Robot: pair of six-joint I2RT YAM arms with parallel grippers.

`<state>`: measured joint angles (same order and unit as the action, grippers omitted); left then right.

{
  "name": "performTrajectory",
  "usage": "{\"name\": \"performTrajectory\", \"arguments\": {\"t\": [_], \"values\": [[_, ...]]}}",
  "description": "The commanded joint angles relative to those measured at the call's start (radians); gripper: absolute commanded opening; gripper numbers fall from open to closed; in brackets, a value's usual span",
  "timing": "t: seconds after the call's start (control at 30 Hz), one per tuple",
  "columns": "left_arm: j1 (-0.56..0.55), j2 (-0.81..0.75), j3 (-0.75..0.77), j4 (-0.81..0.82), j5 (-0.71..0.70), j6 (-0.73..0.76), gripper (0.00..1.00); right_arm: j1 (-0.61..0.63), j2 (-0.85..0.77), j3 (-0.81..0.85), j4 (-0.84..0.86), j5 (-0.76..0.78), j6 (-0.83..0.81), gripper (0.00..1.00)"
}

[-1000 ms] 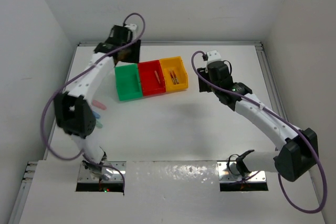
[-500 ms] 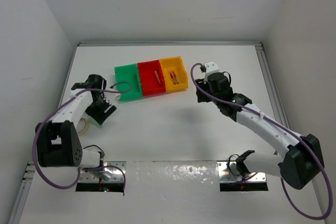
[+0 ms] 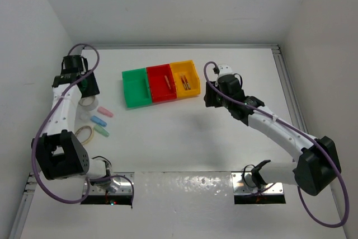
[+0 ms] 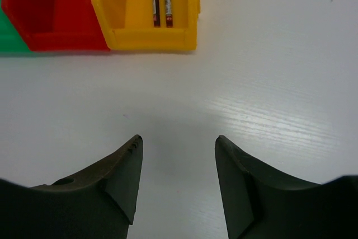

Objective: Sort the stationery into containers
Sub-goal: Pick up the stationery from the center of the board.

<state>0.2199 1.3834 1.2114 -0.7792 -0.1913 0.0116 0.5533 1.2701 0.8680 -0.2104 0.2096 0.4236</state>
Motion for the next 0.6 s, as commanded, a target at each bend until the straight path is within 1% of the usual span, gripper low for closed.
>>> {"name": "performTrajectory", "arguments": {"t": [0.0,0.03,0.07,0.13,0.17,0.2,0.27,0.33,0.37,0.43,0.53,0.57], "values": [[0.016,-0.05,-0.085,-0.017,-0.008,-0.351,0.59,0.005,-0.003,0.031,0.008,0.045,0.128,0.53],[0.012,-0.06,-0.111,-0.017,-0.002,-0.386,0.6,0.005,0.0,0.031,-0.013,0.057,0.156,0.52],[0.006,-0.064,-0.133,-0.012,0.004,-0.422,0.66,0.007,0.002,0.038,-0.027,0.068,0.17,0.51],[-0.027,-0.054,-0.171,0.0,0.009,-0.493,0.72,0.007,0.011,0.061,-0.072,0.091,0.202,0.5],[-0.037,-0.053,-0.174,0.0,0.009,-0.493,0.73,0.008,0.011,0.069,-0.087,0.091,0.213,0.49],[-0.053,-0.035,-0.168,0.0,-0.026,-0.524,0.74,0.011,0.017,0.078,-0.101,0.088,0.216,0.49],[-0.051,-0.008,-0.158,-0.005,-0.072,-0.565,0.73,0.022,0.029,0.12,-0.144,0.091,0.234,0.48],[-0.015,0.012,-0.145,-0.011,-0.088,-0.599,0.7,0.034,0.069,0.194,-0.211,0.097,0.25,0.47],[-0.005,0.031,-0.148,-0.006,-0.085,-0.613,0.68,0.039,0.087,0.225,-0.237,0.093,0.244,0.47],[0.021,0.043,-0.168,0.018,-0.074,-0.634,0.67,0.063,0.132,0.309,-0.3,0.114,0.207,0.46],[0.064,0.057,-0.223,0.058,-0.045,-0.662,0.65,0.08,0.152,0.371,-0.34,0.177,0.236,0.46],[0.076,0.065,-0.236,0.079,-0.015,-0.67,0.62,0.082,0.15,0.377,-0.337,0.177,0.244,0.45]]}}
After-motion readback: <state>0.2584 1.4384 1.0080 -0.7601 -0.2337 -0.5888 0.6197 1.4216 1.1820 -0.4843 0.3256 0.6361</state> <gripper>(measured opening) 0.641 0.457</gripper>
